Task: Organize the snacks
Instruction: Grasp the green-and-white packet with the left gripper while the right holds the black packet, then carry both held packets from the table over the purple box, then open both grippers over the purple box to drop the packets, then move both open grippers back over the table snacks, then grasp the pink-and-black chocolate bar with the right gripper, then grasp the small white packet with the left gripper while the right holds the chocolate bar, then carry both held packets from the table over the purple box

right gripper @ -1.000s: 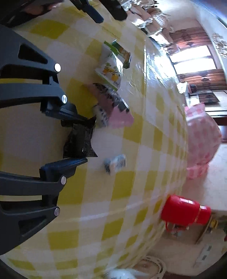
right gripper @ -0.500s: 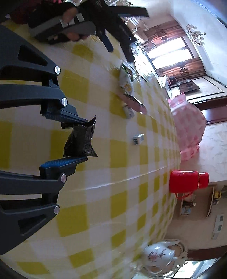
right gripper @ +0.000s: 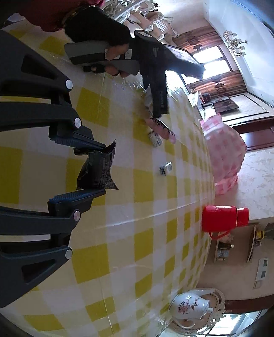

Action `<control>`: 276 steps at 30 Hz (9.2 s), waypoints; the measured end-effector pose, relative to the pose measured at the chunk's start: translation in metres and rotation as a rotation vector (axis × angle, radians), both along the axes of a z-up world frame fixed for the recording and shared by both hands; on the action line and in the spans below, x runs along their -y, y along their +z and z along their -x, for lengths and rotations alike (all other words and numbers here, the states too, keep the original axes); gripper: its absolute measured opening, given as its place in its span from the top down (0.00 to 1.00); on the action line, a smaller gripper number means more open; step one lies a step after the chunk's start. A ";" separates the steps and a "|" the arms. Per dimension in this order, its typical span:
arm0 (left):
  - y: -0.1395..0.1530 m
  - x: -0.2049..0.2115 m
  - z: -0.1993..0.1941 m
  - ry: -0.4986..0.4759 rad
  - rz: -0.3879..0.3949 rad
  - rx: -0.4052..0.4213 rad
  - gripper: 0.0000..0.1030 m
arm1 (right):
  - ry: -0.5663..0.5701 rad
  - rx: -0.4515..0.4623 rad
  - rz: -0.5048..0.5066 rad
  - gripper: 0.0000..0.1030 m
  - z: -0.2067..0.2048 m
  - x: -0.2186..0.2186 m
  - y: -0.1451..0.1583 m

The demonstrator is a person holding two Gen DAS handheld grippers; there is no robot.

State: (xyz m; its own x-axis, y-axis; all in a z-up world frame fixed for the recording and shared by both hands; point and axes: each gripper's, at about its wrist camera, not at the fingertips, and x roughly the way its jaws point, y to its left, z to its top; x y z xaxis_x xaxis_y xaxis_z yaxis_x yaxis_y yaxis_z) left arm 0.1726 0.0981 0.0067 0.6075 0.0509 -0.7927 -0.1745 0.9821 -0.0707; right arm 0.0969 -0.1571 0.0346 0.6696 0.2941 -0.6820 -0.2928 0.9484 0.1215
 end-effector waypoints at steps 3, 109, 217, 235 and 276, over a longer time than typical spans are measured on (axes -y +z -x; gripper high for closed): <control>0.002 0.011 0.009 -0.100 0.006 0.016 0.72 | -0.008 0.005 -0.006 0.65 0.000 0.003 0.002; 0.007 -0.242 0.431 -0.093 -0.341 -0.098 0.66 | 1.015 -0.012 0.000 0.60 0.361 -0.365 0.009; 0.011 0.112 0.107 -0.540 -0.122 0.114 0.80 | -0.184 -0.071 -0.153 0.76 -0.004 0.034 -0.012; 0.018 0.097 0.209 -0.606 -0.172 0.087 0.80 | -0.109 -0.025 -0.186 0.76 0.044 0.013 0.000; 0.040 -0.081 0.368 -0.464 -0.289 0.092 0.80 | 0.389 -0.014 -0.135 0.76 0.229 -0.195 0.019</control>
State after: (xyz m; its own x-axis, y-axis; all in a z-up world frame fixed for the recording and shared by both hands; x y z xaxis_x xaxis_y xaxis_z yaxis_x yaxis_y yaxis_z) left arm -0.1958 0.1792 0.0462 0.6839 -0.0307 -0.7289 0.2751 0.9362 0.2187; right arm -0.1322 0.0377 0.0540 0.4822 0.6110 -0.6278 -0.6236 0.7427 0.2439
